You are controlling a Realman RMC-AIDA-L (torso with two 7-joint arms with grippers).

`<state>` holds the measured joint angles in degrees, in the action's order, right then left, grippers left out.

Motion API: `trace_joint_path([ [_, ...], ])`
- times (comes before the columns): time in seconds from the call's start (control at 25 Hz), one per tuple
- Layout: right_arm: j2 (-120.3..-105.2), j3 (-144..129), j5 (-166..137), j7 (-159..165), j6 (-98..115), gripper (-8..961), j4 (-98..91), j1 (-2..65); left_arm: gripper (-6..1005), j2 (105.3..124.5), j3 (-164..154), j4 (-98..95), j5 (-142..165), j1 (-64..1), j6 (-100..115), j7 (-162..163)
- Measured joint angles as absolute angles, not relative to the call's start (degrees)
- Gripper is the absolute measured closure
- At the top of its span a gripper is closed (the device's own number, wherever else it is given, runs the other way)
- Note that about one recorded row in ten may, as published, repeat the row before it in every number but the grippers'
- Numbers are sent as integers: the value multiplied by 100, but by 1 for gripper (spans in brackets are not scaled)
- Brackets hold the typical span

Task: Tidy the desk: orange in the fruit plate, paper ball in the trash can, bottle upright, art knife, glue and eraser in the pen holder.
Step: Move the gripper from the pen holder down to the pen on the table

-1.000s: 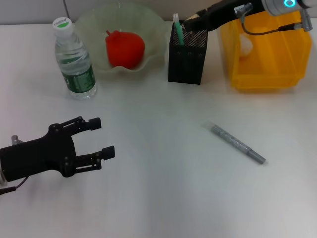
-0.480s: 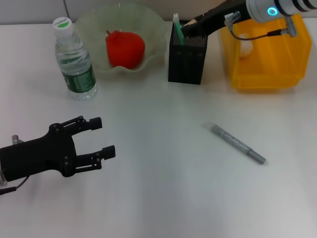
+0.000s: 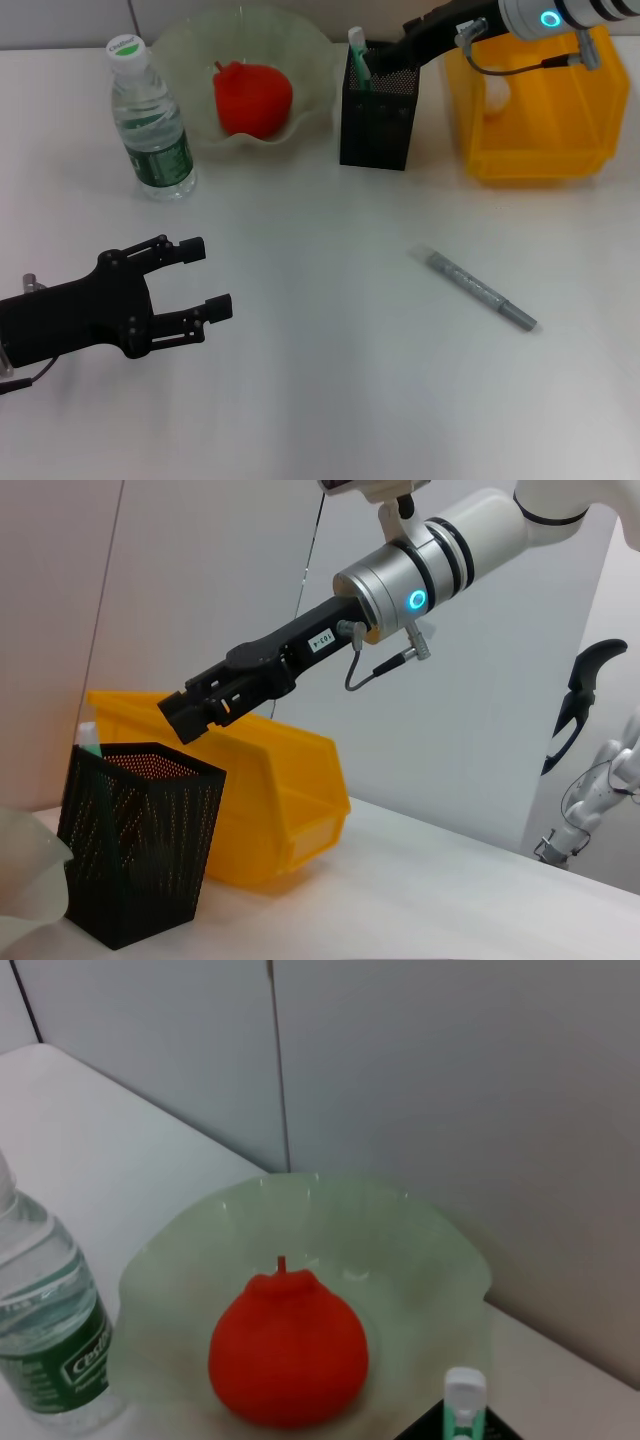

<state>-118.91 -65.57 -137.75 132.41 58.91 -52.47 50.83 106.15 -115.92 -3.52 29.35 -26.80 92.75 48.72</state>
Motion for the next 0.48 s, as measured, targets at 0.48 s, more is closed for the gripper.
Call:
trace_joint_path([
  [0.48,-11853,-6486,-13820,13973,8240,202,-6344,5077,149,10610,-11599,-351,2933,-2696,9301,4871],
])
